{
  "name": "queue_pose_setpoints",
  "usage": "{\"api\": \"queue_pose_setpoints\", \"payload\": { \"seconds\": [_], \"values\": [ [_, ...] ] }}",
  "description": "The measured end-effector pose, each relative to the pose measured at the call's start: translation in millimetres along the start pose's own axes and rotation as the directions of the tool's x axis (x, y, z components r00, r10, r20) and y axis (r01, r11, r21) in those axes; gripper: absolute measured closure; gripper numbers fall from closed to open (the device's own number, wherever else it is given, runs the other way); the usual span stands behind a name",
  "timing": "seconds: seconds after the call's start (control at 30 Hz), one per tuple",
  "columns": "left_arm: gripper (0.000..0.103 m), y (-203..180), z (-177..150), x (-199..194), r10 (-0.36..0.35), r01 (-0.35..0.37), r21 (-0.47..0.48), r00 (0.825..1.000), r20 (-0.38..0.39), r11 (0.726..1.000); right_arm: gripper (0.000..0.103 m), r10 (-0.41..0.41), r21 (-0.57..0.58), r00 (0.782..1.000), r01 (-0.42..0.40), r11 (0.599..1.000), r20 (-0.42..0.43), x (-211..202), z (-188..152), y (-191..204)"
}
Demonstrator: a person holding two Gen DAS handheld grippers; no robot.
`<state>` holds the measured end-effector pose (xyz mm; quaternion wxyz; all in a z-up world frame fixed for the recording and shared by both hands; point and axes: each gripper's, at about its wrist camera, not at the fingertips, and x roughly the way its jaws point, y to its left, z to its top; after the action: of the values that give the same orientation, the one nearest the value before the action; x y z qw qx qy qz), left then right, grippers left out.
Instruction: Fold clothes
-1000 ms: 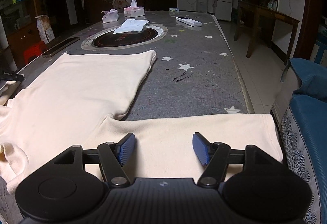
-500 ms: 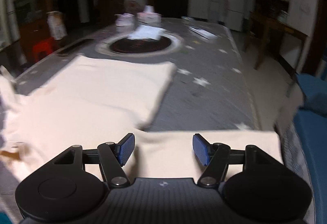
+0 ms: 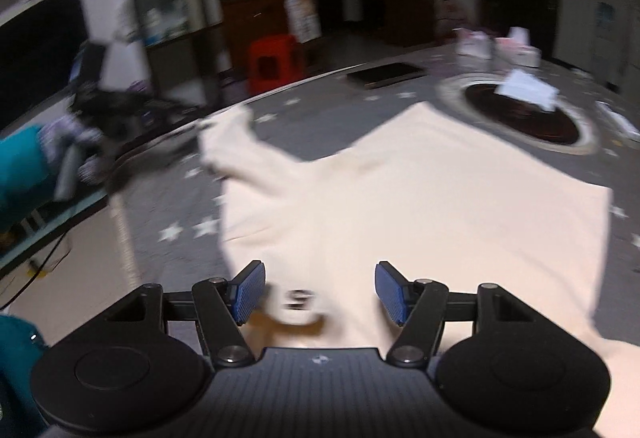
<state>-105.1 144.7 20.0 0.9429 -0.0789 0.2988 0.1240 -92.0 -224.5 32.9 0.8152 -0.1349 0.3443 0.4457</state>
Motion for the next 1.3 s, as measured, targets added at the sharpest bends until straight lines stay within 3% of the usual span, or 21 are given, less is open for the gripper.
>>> {"api": "queue_pose_setpoints", "payload": {
  "seconds": [0.07, 0.13, 0.23, 0.27, 0.33, 0.53, 0.67, 0.77, 0.87, 0.97, 1.07, 1.1, 1.23, 1.3],
  "values": [
    [0.063, -2, -3, 11, 0.002, -0.002, 0.004, 1.0, -0.023, 1.0, 0.048, 0.024, -0.021, 1.0, -0.024, 0.999, -0.017, 7, 0, 11],
    [0.093, -3, -7, 10, 0.018, -0.018, 0.024, 1.0, -0.006, 1.0, 0.051, 0.029, -0.034, 0.999, -0.03, 0.999, -0.034, 10, -2, 15],
    [0.097, -2, -9, -2, 0.045, -0.045, 0.022, 0.999, 0.005, 0.999, 0.065, 0.021, -0.048, 0.998, -0.024, 0.999, -0.051, 14, -5, 20],
    [0.097, -2, -9, -11, 0.058, -0.059, 0.026, 0.998, 0.03, 0.998, 0.077, 0.025, -0.05, 0.998, -0.028, 0.998, -0.053, 13, -6, 19],
    [0.097, 0, -10, -29, 0.084, -0.087, 0.032, 0.993, 0.077, 0.996, 0.087, 0.038, -0.065, 0.997, -0.042, 0.997, -0.063, 13, -7, 21],
    [0.095, 10, -14, -16, 0.129, -0.129, 0.059, 0.992, 0.004, 0.99, 0.086, 0.079, -0.093, 0.992, -0.088, 0.992, -0.096, 14, -5, 25],
    [0.096, 12, -9, -14, 0.16, -0.161, 0.057, 0.987, 0.024, 0.985, 0.086, 0.092, -0.097, 0.99, -0.102, 0.99, -0.102, 12, -5, 27],
    [0.097, 14, -9, -9, 0.194, -0.193, 0.073, 0.981, -0.005, 0.978, 0.082, 0.102, -0.094, 0.989, -0.112, 0.989, -0.103, 11, -6, 27],
    [0.095, 20, -6, -9, 0.154, -0.154, 0.01, 0.988, -0.022, 0.988, 0.079, 0.111, -0.092, 0.988, -0.121, 0.988, -0.104, 10, -6, 28],
    [0.078, 20, -5, -13, 0.092, -0.092, -0.033, 0.996, -0.014, 0.995, 0.077, 0.111, -0.09, 0.99, -0.119, 0.989, -0.091, 8, -5, 28],
    [0.076, 11, -7, -15, 0.057, -0.057, 0.004, 0.998, -0.021, 0.998, 0.077, 0.111, -0.079, 0.991, -0.116, 0.99, -0.069, 7, -1, 28],
    [0.077, 8, -8, -12, 0.056, -0.056, 0.019, 0.998, -0.029, 0.998, 0.077, 0.11, -0.076, 0.992, -0.114, 0.991, -0.062, 7, 0, 28],
    [0.098, -1, -10, -6, 0.056, -0.053, 0.078, 0.998, -0.031, 0.996, 0.077, 0.115, -0.075, 0.992, -0.118, 0.99, -0.047, 17, 8, 32],
    [0.101, -7, -9, -6, 0.078, -0.076, 0.12, 0.997, -0.016, 0.99, 0.077, 0.121, -0.098, 0.992, -0.125, 0.987, -0.038, 24, 14, 39]
  ]
}}
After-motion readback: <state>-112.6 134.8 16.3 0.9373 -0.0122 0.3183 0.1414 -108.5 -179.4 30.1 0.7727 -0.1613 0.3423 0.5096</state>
